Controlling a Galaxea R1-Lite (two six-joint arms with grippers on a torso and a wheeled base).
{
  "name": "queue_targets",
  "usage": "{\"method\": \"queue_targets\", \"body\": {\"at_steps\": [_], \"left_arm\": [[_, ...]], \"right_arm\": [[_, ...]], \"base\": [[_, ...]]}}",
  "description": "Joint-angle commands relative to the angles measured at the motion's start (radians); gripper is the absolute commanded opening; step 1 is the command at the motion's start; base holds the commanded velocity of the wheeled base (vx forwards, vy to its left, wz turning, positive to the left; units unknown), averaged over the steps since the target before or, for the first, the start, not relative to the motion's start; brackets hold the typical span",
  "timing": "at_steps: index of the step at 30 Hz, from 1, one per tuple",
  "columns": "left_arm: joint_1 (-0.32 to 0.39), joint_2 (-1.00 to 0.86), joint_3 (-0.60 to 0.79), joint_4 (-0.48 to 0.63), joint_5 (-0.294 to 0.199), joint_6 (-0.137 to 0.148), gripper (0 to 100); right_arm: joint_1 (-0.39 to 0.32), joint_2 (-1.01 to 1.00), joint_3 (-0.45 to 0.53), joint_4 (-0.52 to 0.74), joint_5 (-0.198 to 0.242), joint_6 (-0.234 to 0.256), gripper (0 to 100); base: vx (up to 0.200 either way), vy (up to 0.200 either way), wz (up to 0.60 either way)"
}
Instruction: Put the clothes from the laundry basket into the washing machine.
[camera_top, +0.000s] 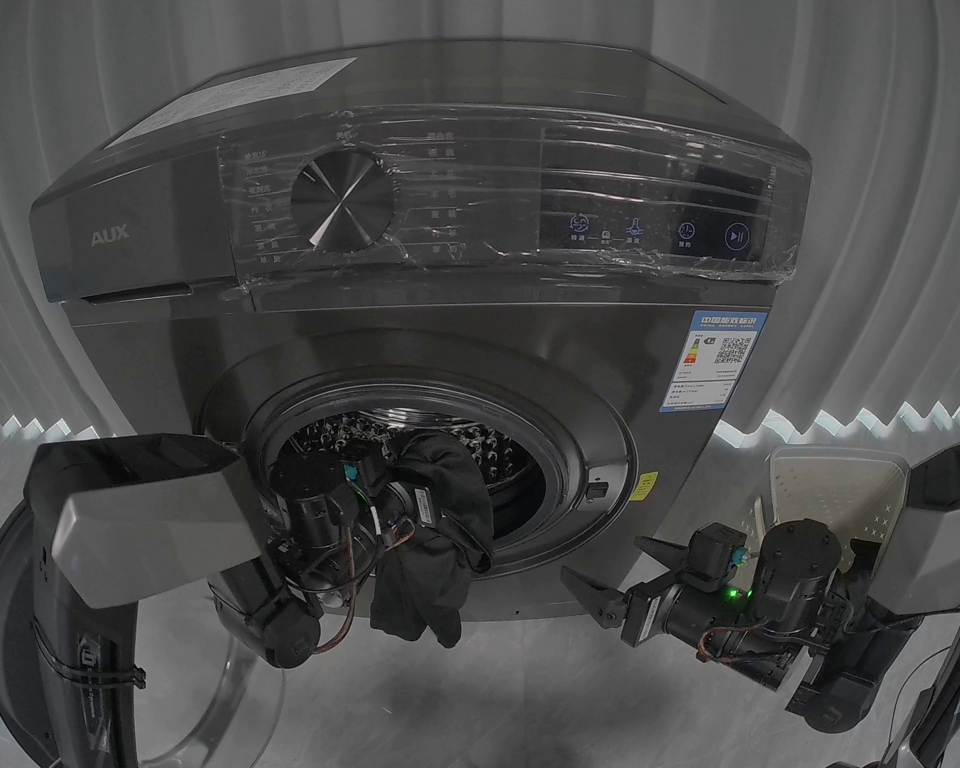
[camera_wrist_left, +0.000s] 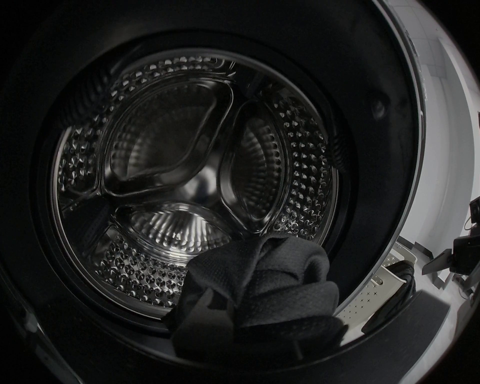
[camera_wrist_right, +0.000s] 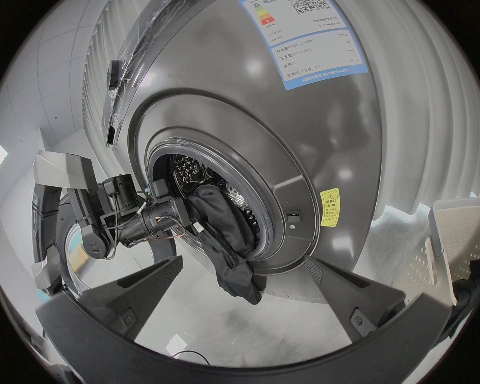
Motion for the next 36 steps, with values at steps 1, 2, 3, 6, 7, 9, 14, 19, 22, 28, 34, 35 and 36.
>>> {"method": "queue_targets", "body": {"at_steps": [1,2,3,6,7,9,14,19,22,28,34,35,36], "left_arm": [[-0.011,0.073,-0.023,0.001,0.001,-0.009,0],[-0.013,0.083,-0.029,0.001,0.002,-0.009,0],[-0.016,0.091,-0.037,0.004,0.008,-0.007,0],[-0.016,0.091,-0.029,0.04,0.027,0.017,0],[-0.006,0.114,-0.083,0.046,0.036,0.023,0],[0.012,0.145,-0.161,0.038,0.037,0.025,0],[0.043,0.166,-0.246,0.076,0.037,0.03,0],[0.055,0.226,-0.336,0.104,0.024,0.017,0],[0.056,0.266,-0.422,0.104,0.024,0.017,0],[0.063,0.323,-0.537,0.136,0.037,0.028,0],[0.07,0.326,-0.597,0.234,0.037,0.017,0],[0.07,0.327,-0.608,0.254,0.036,0.017,0],[0.07,0.327,-0.608,0.254,0.036,0.017,0]], "right_arm": [[0.001,0.001,0.004,-0.007,0.0,0.0,100],[0.001,0.002,0.004,-0.007,0.0,0.0,100],[0.003,0.002,0.004,-0.007,0.0,0.0,100],[0.01,0.002,0.004,-0.007,0.0,0.0,100],[0.013,0.002,0.006,-0.007,-0.001,0.0,100],[0.013,0.002,0.007,-0.007,-0.001,0.0,100],[0.015,0.007,0.009,-0.007,-0.001,0.001,100],[0.013,0.016,0.013,-0.007,-0.003,0.001,100],[0.013,0.018,0.013,-0.007,-0.003,0.001,100],[0.015,0.033,0.016,-0.007,-0.003,0.001,100],[0.015,0.033,0.021,-0.007,-0.003,0.001,100],[0.015,0.033,0.021,-0.007,-0.003,0.001,100],[0.015,0.033,0.021,-0.007,-0.003,0.001,100]], "base": [[0.0,0.0,0.0],[0.0,0.0,0.0],[0.0,0.0,0.0],[0.0,0.0,0.0],[0.0,0.0,0.0],[0.0,0.0,0.0],[0.0,0.0,0.0],[0.0,0.0,0.0],[0.0,0.0,0.0],[0.0,0.0,0.0],[0.0,0.0,0.0],[0.0,0.0,0.0],[0.0,0.0,0.0]]}}
